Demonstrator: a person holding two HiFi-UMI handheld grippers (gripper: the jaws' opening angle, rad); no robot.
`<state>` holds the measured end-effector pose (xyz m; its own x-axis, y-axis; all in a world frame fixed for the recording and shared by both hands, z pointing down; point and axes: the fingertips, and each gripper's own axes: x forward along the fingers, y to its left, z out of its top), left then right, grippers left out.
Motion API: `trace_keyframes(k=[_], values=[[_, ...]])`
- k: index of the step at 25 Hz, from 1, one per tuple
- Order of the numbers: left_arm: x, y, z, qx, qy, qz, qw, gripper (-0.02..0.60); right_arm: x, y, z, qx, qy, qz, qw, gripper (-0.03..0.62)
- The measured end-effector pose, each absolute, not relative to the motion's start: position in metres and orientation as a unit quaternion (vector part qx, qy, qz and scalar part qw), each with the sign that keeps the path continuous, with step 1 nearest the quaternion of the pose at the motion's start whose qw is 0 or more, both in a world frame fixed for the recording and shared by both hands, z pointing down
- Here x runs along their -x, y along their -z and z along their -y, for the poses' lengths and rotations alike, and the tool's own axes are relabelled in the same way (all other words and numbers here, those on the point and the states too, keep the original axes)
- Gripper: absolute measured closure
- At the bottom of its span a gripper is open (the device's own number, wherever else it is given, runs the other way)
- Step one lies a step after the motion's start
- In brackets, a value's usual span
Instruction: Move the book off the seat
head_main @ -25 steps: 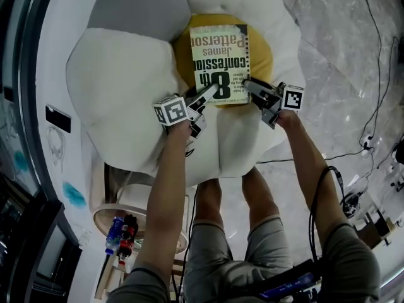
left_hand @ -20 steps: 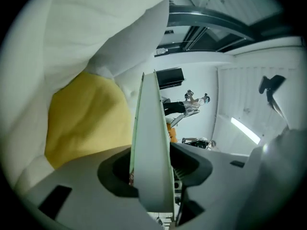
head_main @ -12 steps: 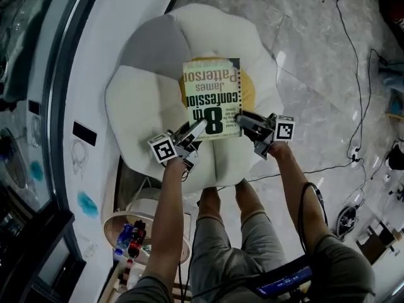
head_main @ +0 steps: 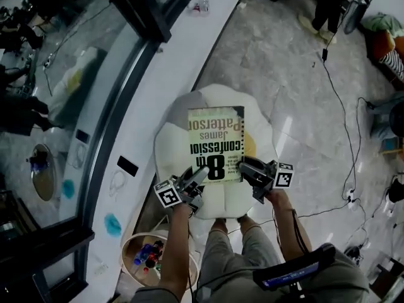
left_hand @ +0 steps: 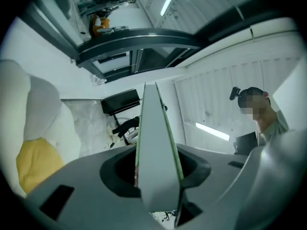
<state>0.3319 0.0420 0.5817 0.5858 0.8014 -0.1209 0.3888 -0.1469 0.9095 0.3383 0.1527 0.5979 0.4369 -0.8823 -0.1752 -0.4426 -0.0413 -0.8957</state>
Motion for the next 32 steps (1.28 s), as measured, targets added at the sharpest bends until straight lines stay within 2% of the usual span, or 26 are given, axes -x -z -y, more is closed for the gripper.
trace_keyframes(k=[7,15,18,32], values=[[-0.299,-0.397,-0.048,-0.751,-0.124,-0.453,0.465,0.407,-0.309,-0.408,-0.16,0.704,0.151,-0.539,0.438,0.422],[-0.229,-0.256,-0.058,-0.773,-0.064,-0.483,0.407,0.407,-0.247,-0.262,-0.166,0.708,0.101,-0.598,0.362,0.422],[-0.208,-0.24,-0.061,-0.772,-0.047,-0.489,0.404,0.407,-0.226,-0.242,-0.171,0.712,0.087,-0.603,0.35,0.422],[-0.19,-0.232,-0.051,-0.79,-0.035,-0.438,0.428,0.408,-0.218,-0.246,-0.161,0.679,0.121,-0.613,0.385,0.422]])
